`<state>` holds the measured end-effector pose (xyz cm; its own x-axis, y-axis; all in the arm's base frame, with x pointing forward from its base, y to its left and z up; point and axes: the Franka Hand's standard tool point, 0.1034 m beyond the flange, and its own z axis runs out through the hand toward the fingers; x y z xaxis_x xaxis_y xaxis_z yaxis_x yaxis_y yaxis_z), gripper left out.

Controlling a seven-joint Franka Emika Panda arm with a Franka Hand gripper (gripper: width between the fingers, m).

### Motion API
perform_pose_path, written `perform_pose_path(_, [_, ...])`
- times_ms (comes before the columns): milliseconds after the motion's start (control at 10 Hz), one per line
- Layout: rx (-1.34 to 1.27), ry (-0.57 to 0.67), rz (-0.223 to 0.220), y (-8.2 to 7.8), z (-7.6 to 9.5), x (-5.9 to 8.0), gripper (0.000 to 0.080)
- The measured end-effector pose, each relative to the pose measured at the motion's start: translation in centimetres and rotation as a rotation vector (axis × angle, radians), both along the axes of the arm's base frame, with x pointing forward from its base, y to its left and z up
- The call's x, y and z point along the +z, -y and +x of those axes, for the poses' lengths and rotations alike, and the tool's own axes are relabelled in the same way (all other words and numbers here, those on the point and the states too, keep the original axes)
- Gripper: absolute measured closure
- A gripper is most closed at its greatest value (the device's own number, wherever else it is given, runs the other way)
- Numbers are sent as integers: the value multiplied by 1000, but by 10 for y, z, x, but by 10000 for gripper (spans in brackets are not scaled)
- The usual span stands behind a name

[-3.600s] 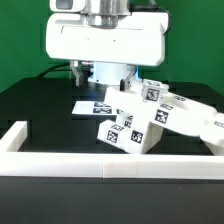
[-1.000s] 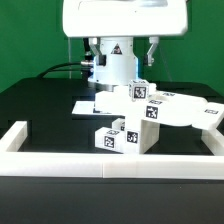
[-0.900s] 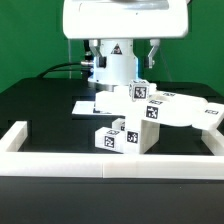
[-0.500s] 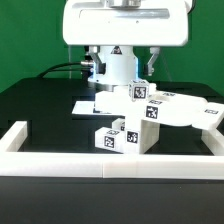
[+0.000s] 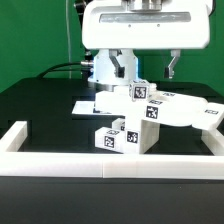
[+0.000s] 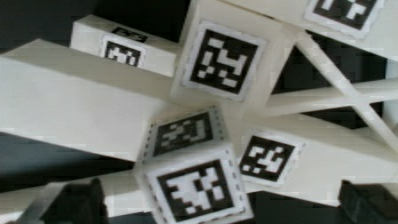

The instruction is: Assemble chair

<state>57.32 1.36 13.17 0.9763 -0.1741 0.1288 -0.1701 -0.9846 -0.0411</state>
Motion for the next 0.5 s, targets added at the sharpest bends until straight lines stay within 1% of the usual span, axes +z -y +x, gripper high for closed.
perform_pose_path(300, [5, 3, -20, 11, -4, -11, 150])
perform_pose_path(500, [13, 6, -24, 16, -4, -11, 150])
